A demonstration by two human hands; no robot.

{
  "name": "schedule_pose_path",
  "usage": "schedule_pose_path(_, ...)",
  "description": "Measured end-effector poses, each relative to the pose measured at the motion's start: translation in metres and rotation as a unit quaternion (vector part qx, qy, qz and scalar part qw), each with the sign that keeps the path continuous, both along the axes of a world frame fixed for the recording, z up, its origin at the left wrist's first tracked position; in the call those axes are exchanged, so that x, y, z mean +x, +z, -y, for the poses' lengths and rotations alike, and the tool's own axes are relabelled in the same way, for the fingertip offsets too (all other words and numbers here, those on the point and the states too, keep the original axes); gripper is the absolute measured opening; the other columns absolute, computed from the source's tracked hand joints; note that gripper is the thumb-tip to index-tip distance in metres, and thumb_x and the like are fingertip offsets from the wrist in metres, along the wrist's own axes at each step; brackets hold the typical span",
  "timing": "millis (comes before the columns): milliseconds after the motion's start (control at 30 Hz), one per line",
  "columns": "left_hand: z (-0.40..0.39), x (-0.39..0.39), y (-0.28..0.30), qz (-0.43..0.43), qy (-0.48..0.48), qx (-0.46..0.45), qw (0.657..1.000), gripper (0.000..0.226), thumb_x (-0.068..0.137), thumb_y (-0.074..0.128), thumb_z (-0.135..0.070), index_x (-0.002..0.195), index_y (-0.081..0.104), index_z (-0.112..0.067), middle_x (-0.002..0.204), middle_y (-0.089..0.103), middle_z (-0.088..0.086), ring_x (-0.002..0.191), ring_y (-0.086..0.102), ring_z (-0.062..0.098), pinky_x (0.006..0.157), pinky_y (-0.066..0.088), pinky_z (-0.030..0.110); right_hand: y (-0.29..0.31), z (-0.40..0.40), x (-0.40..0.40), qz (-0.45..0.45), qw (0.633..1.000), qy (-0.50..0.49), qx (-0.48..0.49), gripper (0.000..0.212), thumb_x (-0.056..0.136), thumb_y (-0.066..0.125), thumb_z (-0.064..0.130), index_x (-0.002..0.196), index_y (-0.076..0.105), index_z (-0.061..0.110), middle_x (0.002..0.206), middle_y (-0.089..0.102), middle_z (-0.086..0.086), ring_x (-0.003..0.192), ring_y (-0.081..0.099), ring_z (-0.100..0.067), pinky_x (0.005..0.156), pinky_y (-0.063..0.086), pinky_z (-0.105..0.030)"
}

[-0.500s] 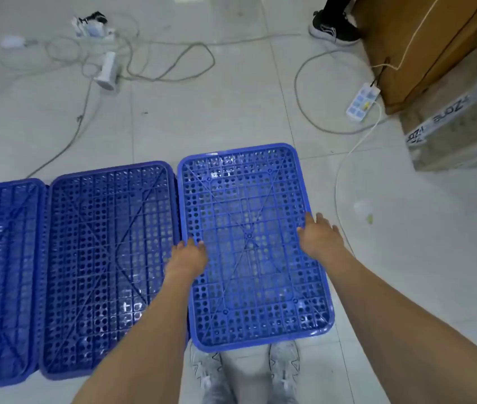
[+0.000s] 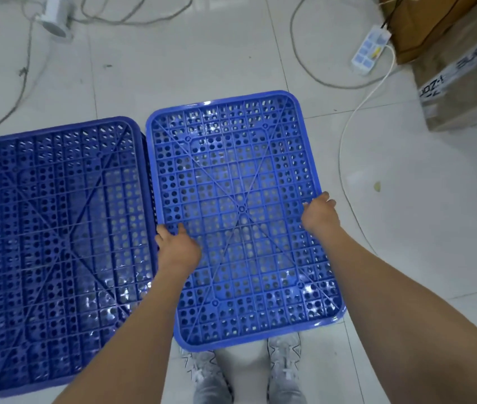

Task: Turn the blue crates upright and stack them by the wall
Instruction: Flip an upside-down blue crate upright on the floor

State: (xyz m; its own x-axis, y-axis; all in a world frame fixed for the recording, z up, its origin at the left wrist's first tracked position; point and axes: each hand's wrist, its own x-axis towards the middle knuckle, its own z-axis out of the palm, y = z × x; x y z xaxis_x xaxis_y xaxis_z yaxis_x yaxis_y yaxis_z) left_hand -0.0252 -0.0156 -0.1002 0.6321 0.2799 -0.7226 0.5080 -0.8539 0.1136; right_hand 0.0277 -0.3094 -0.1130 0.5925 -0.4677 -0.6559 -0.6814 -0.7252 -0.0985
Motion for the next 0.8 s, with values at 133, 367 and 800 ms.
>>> schedule_pose_path(133,0.011,-0.004,-0.004,-0.005,-0.005,0.025,1.0,0.067,0.101,0.041,-0.034,0.158,0.013,-0.011,0.16,-0.012,0.021,0.147,0.004,0.043,0.117,0.025,0.054,-0.008,0.01,0.009,0.022,0.999,-0.043,0.007,0.045,0.102,0.044,0.02,0.137,0.037,-0.006,0.136,0.041,-0.024,0.121,0.047,-0.037,0.092,0.042,-0.037)
schedule_pose_path(367,0.014,0.001,0.004,-0.045,0.003,0.037,0.998,0.07,0.099,0.045,-0.041,0.158,0.013,-0.02,0.16,-0.011,0.018,0.147,0.001,0.04,0.116,0.016,0.055,0.006,0.026,0.011,0.06,0.996,-0.06,0.012,0.038,0.1,0.053,0.019,0.065,0.04,0.008,0.065,0.042,-0.006,0.076,0.055,-0.028,0.064,0.04,-0.032)
schedule_pose_path(800,0.069,0.029,0.084,-0.077,0.053,-0.225,0.97,0.057,0.105,0.037,-0.027,0.158,0.016,-0.025,0.104,0.061,0.002,0.051,0.038,0.018,0.058,0.038,0.036,0.123,0.027,-0.041,0.264,0.958,-0.097,-0.05,0.037,0.092,0.06,0.018,0.065,0.036,0.013,0.078,0.049,-0.012,0.066,0.047,-0.025,0.05,0.024,-0.029)
